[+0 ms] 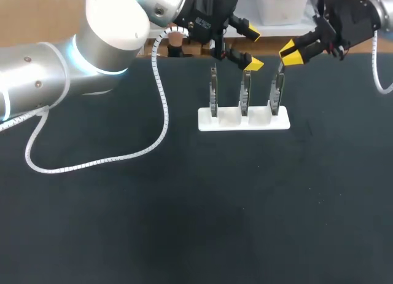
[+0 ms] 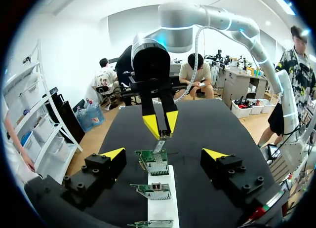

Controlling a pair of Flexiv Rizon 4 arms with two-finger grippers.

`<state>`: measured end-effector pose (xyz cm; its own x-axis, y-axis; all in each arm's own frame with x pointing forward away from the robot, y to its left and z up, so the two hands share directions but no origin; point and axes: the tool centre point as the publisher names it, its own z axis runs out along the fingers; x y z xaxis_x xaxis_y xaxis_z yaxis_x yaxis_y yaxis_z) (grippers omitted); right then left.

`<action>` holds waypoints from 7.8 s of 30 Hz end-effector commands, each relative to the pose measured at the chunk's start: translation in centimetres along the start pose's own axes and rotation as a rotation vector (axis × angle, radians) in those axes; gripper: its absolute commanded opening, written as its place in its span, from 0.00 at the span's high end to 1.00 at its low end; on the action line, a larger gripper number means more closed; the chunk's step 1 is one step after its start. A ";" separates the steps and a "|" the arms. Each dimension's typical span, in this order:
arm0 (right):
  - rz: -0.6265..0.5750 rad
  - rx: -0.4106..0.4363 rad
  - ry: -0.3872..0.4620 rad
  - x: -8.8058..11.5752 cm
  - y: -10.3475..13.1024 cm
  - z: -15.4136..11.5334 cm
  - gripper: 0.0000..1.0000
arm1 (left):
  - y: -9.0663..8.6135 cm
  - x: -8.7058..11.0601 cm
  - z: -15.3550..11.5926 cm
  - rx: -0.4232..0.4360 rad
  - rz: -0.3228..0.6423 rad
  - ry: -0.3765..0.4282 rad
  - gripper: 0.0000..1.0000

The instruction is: Pick up the optical module with the left hand, and insert it into the network port with the right hand.

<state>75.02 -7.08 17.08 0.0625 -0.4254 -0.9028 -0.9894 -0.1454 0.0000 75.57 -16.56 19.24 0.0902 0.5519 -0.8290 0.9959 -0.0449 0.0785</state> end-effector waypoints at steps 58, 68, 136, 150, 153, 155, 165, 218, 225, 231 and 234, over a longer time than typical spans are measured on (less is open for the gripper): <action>-0.010 0.027 0.009 -0.5 -0.7 -0.9 1.00 | 0.3 -0.1 0.1 0.005 -0.002 0.007 0.00; -0.032 0.032 0.067 -2.2 -0.8 -1.4 1.00 | 0.3 -0.1 0.1 0.005 -0.002 0.007 0.00; 0.037 0.097 0.061 -0.6 -1.4 -0.2 1.00 | 0.3 -0.1 0.1 0.005 -0.002 0.007 0.00; 0.016 0.117 0.070 -1.9 -0.5 -0.7 1.00 | 0.3 -0.1 0.1 0.005 -0.002 0.007 0.00; 0.020 0.122 0.075 -1.8 -0.2 -0.9 1.00 | 0.3 -0.1 0.1 0.005 -0.002 0.007 0.00; 0.022 0.125 0.076 -1.8 0.0 -0.9 1.00 | 0.3 -0.1 0.1 0.005 -0.002 0.007 0.00; 0.036 0.115 0.066 -1.0 -0.2 -0.4 1.00 | 0.3 -0.1 0.1 0.005 -0.002 0.007 0.00; 0.046 0.108 0.064 -0.6 -0.3 -0.1 1.00 | 0.3 -0.1 0.1 0.005 -0.002 0.007 0.00; 0.051 0.113 0.062 -0.6 -0.3 -0.1 1.00 | 0.3 -0.1 0.1 0.005 -0.002 0.007 0.00; 0.054 0.116 0.059 -0.4 -0.1 -0.1 1.00 | 0.3 -0.1 0.1 0.005 -0.002 0.007 0.00; 0.056 0.122 0.053 -0.2 0.0 -0.2 1.00 | 0.3 -0.1 0.1 0.005 -0.002 0.007 0.00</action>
<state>75.46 -6.97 17.50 0.0090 -0.4815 -0.8764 -0.9998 -0.0180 -0.0003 75.57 -16.56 19.24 0.0903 0.5518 -0.8291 0.9959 -0.0450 0.0785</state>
